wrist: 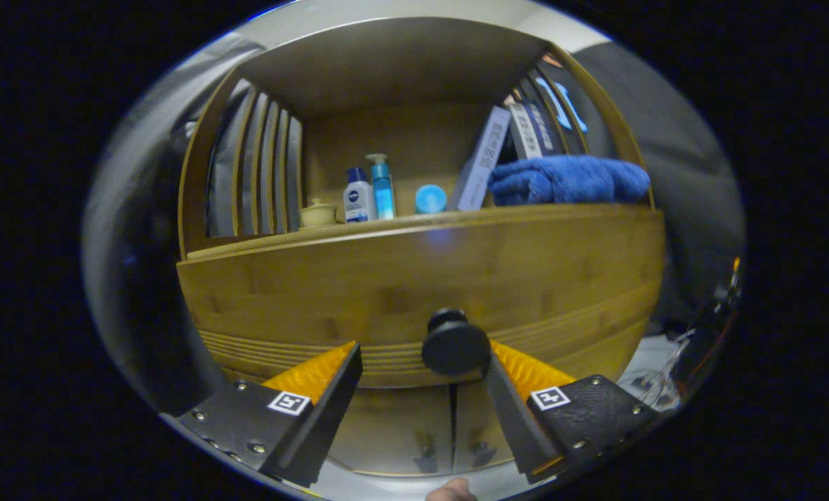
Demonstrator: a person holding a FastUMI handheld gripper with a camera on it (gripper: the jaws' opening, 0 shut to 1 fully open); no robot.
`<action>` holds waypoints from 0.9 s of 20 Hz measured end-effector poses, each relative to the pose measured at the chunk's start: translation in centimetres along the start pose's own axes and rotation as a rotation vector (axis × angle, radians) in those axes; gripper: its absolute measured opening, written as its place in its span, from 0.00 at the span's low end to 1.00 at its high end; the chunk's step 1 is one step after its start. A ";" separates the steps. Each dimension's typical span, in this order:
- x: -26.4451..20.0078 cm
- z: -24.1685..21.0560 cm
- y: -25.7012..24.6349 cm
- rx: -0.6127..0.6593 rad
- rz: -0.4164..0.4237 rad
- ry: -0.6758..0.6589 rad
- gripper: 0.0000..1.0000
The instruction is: Pull open the drawer, take out the items inside it, and place them on the countertop above the cabinet.
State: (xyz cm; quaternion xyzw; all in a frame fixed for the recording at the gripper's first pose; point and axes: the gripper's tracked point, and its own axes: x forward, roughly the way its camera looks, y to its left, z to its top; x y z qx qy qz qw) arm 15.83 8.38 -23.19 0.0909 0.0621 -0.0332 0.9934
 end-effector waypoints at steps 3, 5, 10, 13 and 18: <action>-1.0 -1.9 -0.1 0.001 0.007 0.063 0.99; -2.1 -2.2 -0.2 -0.054 0.003 0.089 0.99; -6.2 2.5 0.1 -0.124 0.010 0.037 0.99; -8.7 5.2 0.6 -0.124 0.021 0.083 0.99; -13.2 11.5 1.0 -0.238 0.022 0.035 0.99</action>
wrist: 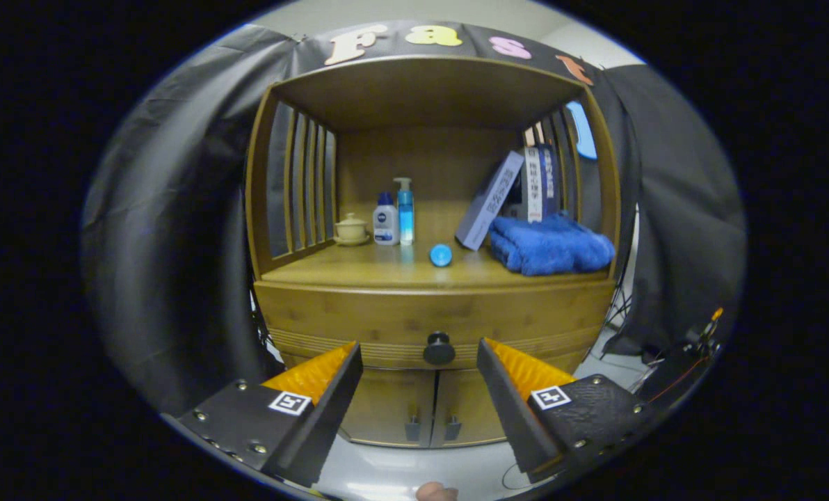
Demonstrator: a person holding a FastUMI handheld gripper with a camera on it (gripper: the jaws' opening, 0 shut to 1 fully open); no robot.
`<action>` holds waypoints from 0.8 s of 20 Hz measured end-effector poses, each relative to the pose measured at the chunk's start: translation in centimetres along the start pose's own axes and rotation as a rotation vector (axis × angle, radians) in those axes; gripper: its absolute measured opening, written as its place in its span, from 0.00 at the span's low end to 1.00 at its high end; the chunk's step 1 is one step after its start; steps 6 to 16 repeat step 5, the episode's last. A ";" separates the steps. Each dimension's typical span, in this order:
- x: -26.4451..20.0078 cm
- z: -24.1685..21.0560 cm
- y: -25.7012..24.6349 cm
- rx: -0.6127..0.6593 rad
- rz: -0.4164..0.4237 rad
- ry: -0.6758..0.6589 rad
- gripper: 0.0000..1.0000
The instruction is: Pull open the drawer, take out the items inside it, and place them on the countertop above the cabinet.
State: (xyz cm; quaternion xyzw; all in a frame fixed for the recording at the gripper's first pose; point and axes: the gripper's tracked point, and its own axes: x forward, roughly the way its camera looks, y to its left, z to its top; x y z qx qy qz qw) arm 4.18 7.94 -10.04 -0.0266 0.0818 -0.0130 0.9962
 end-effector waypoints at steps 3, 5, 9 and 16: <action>-3.3 4.0 -0.6 -0.016 -0.003 -0.061 0.99; -5.2 5.9 -0.9 -0.013 -0.003 -0.092 0.98; -5.2 5.9 -0.9 -0.013 -0.003 -0.092 0.98; -5.2 5.9 -0.9 -0.013 -0.003 -0.092 0.98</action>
